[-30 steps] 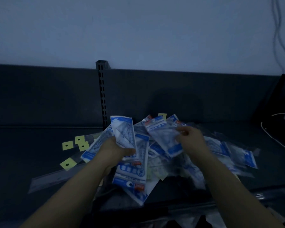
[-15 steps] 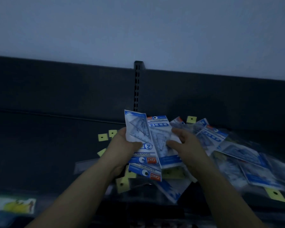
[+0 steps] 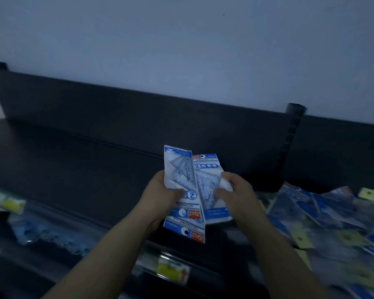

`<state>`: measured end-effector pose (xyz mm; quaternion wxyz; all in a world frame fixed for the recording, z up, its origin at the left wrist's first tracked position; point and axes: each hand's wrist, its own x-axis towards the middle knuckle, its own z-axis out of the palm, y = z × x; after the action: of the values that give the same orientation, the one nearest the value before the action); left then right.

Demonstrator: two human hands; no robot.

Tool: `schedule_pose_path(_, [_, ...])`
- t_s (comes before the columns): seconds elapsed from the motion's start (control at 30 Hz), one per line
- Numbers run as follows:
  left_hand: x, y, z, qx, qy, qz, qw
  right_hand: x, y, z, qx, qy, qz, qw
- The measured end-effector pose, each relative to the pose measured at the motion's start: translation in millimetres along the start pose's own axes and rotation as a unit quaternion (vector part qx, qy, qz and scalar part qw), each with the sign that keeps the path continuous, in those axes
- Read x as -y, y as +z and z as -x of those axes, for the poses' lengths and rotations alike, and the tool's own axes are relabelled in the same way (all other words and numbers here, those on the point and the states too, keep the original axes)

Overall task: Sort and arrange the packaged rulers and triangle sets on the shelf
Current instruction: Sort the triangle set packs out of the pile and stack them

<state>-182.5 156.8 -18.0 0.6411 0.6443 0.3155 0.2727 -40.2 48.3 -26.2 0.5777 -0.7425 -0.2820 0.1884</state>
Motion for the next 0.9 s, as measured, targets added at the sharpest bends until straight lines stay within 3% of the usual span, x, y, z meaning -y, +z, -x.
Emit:
schedule_pose_path(0.23, [2, -111, -52, 0.019, -0.024, -0.041, 0.999, 22, 114, -18, -0.018, 0.015, 0.007, 1.0])
schedule_pose_path(0.57, [20, -173, -108, 0.02, 0.007, -0.22, 0.975, 16, 186, -43, -0.011, 0.019, 0.126, 0.992])
schedule_pose_path(0.67, [28, -181, -116, -0.009, 0.046, -0.357, 0.933, 11, 190, -43, 0.003, -0.005, 0.224, 0.974])
schedule_pose_path(0.77, [27, -180, -114, -0.031, 0.107, -0.505, 0.856, 17, 186, -38, 0.004, -0.029, 0.31, 0.95])
schedule_pose_path(0.83, [24, -174, -109, -0.037, 0.158, -0.55, 0.819, 19, 180, -35, -0.009, -0.067, 0.334, 0.94])
schedule_pose_path(0.9, [22, -165, -104, -0.031, 0.208, -0.549, 0.809, 21, 172, -30, -0.009, -0.09, 0.366, 0.926])
